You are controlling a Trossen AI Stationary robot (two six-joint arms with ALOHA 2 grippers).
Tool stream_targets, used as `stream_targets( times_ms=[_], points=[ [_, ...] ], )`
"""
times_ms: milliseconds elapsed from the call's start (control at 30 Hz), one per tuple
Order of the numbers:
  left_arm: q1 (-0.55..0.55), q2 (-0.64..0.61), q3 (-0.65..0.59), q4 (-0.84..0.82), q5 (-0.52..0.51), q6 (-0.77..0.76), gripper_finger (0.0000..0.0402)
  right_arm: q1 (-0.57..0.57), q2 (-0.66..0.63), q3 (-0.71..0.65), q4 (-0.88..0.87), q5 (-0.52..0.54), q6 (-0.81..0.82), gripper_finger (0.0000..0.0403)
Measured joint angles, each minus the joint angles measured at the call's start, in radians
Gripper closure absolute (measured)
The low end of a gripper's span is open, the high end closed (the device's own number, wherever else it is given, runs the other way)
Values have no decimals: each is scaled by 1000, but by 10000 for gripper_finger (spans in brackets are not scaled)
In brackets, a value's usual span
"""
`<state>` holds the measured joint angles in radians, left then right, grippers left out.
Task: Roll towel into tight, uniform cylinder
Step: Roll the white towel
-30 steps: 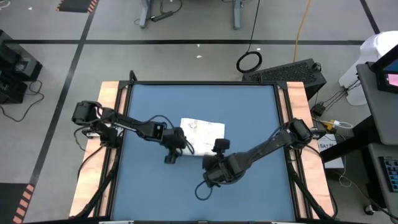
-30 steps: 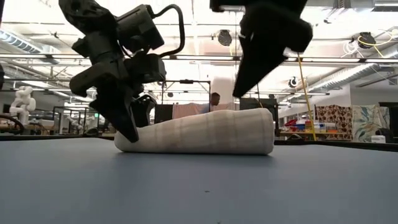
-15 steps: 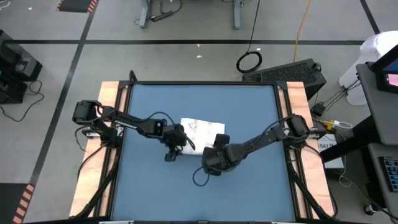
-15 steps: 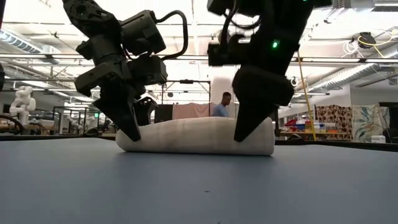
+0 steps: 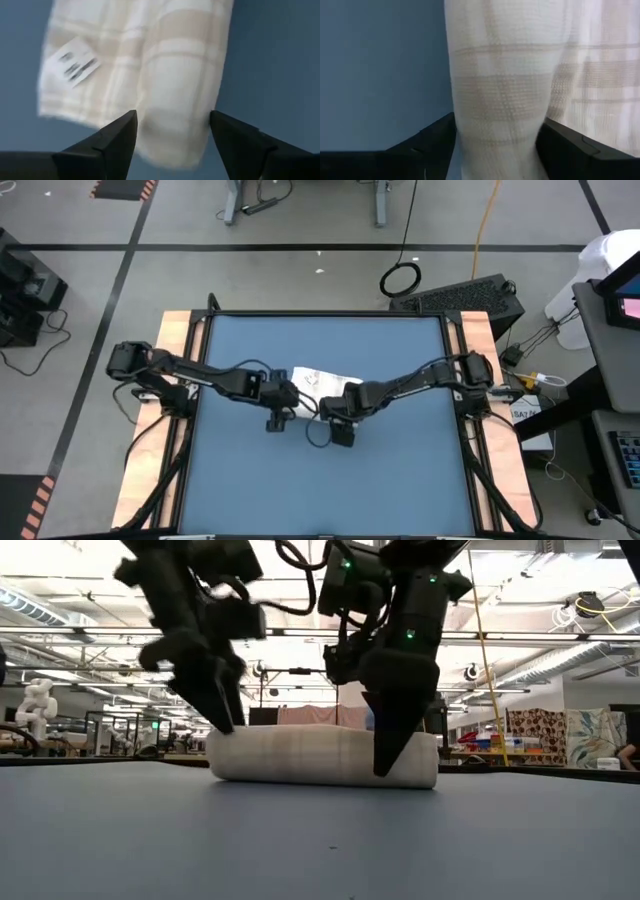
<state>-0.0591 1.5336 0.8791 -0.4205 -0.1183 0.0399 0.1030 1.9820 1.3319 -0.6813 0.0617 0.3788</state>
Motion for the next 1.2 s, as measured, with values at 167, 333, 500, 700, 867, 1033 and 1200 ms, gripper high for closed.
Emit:
stream_targets(
  times_ms=[167,333,500,700,867,1033,1200],
  points=[
    [-66,-87,-7,-72,-72,-72,146,-34,0,0,1,-69,-54,154],
    [-149,-114,-27,-111,-173,-133,146,-50,2,0,10,-96,-74,154],
    [-205,-115,-63,-168,-302,-161,146,-51,2,-1,17,-113,-75,154],
    [-299,-123,-77,-122,-306,-190,146,-52,3,-2,23,-119,-75,154],
    [-367,-123,-87,35,-335,-110,146,-52,3,-2,24,-119,-77,154],
    [-370,-94,-129,165,-406,-7,158,-51,4,-2,25,-117,-77,154],
    [-329,-28,-166,249,-411,32,178,-49,4,-2,25,-114,-78,154]
  ],
)
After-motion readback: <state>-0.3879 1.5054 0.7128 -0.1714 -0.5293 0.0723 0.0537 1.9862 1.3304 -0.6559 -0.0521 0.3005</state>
